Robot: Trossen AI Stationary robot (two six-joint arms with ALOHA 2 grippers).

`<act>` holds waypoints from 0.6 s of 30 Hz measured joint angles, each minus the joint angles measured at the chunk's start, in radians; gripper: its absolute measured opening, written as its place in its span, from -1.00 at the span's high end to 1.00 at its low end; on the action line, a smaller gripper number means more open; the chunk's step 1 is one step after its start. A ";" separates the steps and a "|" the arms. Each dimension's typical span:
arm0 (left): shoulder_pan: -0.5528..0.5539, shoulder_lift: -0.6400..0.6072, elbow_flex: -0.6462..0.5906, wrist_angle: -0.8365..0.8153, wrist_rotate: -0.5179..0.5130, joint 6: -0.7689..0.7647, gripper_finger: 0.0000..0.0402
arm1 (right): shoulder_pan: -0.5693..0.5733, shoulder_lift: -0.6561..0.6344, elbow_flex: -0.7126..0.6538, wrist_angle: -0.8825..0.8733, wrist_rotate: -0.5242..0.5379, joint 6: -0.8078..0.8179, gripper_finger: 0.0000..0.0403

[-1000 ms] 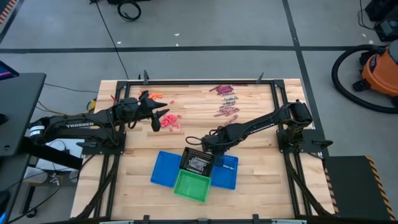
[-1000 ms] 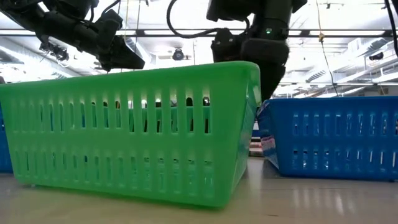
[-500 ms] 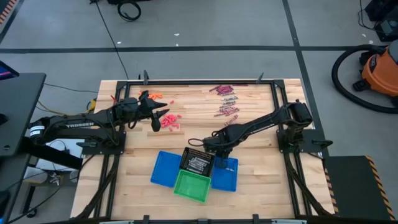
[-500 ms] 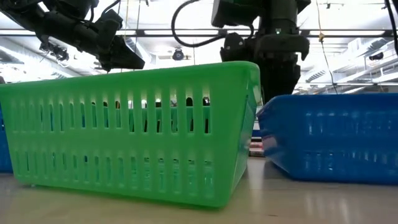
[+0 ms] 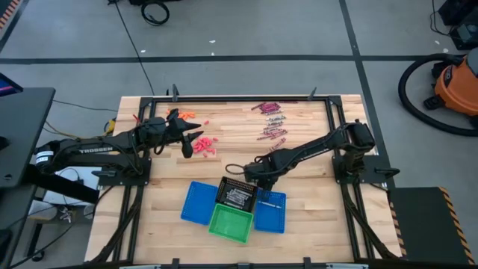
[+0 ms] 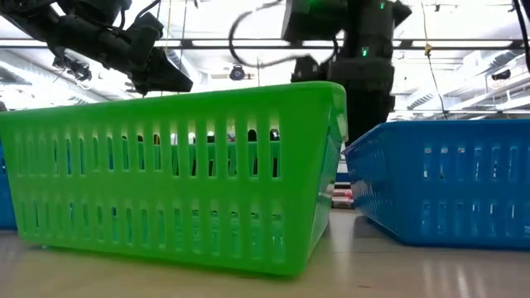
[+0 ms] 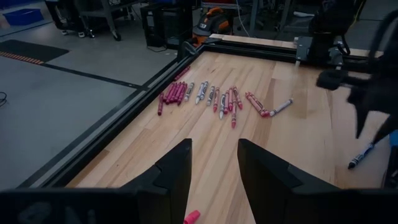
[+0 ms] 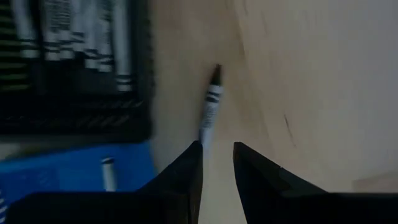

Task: Sort crayons
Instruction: Put the black crayon into the black bin

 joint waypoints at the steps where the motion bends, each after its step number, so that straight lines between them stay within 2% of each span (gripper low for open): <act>1: 0.000 0.000 0.000 0.000 0.000 0.000 0.30 | -0.011 0.000 -0.013 0.016 -0.022 0.000 0.51; 4: 0.000 0.000 0.000 0.000 0.000 0.000 0.30 | -0.032 0.000 -0.042 0.083 -0.056 -0.001 0.48; 11: 0.000 0.000 0.000 0.000 0.000 0.000 0.30 | -0.031 0.001 -0.044 0.093 -0.024 -0.016 0.39; 18: 0.000 0.000 0.000 0.006 0.000 0.000 0.30 | -0.036 0.001 -0.044 0.122 -0.048 -0.050 0.27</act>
